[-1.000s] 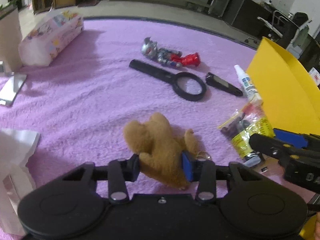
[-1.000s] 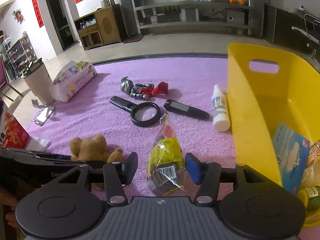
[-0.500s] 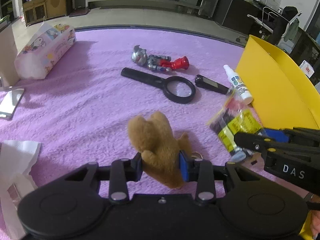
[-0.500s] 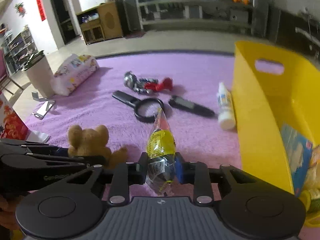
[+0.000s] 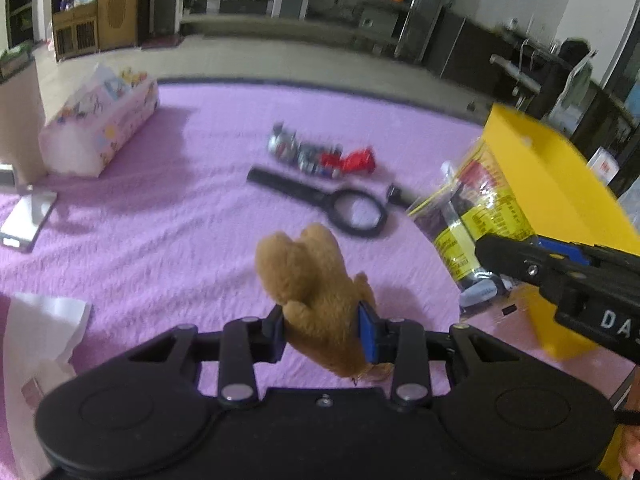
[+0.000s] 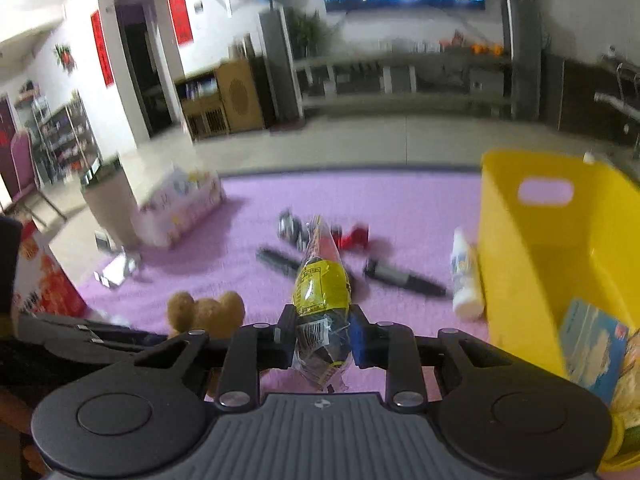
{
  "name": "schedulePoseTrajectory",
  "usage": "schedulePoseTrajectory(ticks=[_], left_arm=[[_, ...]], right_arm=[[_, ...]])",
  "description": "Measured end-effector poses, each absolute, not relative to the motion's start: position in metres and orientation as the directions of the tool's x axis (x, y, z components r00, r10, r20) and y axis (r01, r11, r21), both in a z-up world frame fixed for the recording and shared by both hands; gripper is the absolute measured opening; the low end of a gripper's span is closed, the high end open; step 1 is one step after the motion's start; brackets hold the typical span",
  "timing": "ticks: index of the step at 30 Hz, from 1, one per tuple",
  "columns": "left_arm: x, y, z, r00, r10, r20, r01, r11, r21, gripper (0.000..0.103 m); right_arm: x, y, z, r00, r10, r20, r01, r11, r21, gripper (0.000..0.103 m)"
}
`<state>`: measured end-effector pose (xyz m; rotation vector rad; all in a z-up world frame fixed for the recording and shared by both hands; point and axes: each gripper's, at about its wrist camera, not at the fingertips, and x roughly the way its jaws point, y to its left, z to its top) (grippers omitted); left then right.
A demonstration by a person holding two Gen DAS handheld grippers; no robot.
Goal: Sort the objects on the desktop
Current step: 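Carry both items over the yellow basket and open both tools to drop them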
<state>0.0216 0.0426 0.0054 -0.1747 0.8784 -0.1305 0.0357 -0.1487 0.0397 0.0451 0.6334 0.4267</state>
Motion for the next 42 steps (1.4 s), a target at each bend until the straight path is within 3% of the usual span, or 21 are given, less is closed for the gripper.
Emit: schedulePoseTrajectory(ticks=[5,13,20,24,31,33,34,35,37,39,42], left_arm=[[0.013,0.042,0.030,0.726,-0.216,-0.653,0.078,0.969,-0.233,0.034],[0.008,0.004,0.078,0.762,-0.303,-0.573,0.154,0.943,-0.294,0.034],[0.007,-0.086,0.139,0.751,-0.461,-0.474,0.322,0.881,-0.346,0.034],[0.026,-0.141,0.135,0.715,-0.456,-0.530,0.338,0.889,-0.308,0.034],[0.063,-0.199,0.088,0.612,-0.377,-0.695,0.290,0.925,-0.247,0.036],[0.066,-0.206,0.084,0.597,-0.365,-0.715,0.292,0.928,-0.230,0.045],[0.067,-0.208,0.084,0.596,-0.349,-0.723,0.287,0.934,-0.214,0.064],[0.065,-0.209,0.084,0.604,-0.320,-0.730,0.278,0.943,-0.183,0.073],[0.058,-0.204,0.087,0.630,-0.295,-0.718,0.279,0.949,-0.145,0.076],[0.056,-0.192,0.092,0.639,-0.279,-0.716,0.253,0.956,-0.147,0.077],[0.049,-0.168,0.099,0.657,-0.250,-0.711,0.200,0.967,-0.156,0.078]], right_arm=[[0.025,-0.164,0.061,0.775,0.423,-0.469,-0.367,0.906,0.210,0.027],[0.015,-0.208,0.087,0.833,0.416,-0.365,-0.323,0.901,0.290,0.027],[-0.004,-0.296,0.108,0.951,0.233,-0.204,-0.138,0.909,0.392,0.027],[-0.006,-0.335,0.103,0.967,0.145,-0.210,-0.038,0.895,0.444,0.028],[0.013,-0.370,0.071,0.913,0.124,-0.388,0.102,0.853,0.512,0.028],[0.020,-0.373,0.064,0.888,0.120,-0.444,0.136,0.853,0.504,0.033],[0.020,-0.374,0.061,0.880,0.113,-0.461,0.155,0.849,0.504,0.034],[0.019,-0.374,0.061,0.875,0.109,-0.471,0.167,0.846,0.507,0.035],[0.015,-0.371,0.062,0.874,0.107,-0.474,0.160,0.857,0.489,0.042],[0.011,-0.363,0.065,0.887,0.086,-0.454,0.154,0.871,0.466,0.068],[0.003,-0.353,0.073,0.918,0.091,-0.387,0.104,0.884,0.457,0.071]])
